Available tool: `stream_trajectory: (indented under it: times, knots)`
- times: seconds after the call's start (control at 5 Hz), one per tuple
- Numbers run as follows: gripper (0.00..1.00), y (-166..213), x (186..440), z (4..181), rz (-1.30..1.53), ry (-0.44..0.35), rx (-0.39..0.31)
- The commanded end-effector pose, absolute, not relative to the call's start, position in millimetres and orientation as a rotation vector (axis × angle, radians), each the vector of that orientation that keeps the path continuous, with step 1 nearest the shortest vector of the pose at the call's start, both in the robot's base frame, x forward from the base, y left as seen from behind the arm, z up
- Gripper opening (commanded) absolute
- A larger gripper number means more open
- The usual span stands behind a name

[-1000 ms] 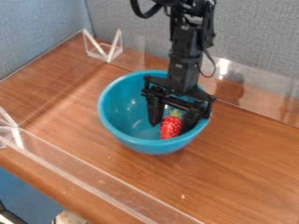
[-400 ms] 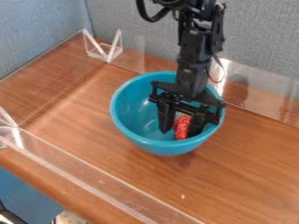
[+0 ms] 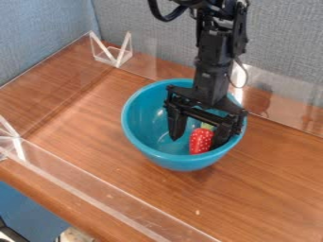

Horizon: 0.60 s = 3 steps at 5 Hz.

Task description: Remove the strawberry from inside the blue bowl and put it on the table

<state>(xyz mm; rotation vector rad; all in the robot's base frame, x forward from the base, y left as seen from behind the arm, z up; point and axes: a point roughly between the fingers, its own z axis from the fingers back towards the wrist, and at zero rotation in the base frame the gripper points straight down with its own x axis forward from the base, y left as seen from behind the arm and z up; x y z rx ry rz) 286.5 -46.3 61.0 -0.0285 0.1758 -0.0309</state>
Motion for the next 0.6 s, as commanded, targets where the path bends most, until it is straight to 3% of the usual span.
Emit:
stream_trajectory:
  times: [0.0,0.4]
  knots:
    - [1.0,-51.4,291.5,79.7,-0.045,0.101,-0.037]
    - [1.0,-54.0,292.9,79.1,-0.043,0.094,-0.043]
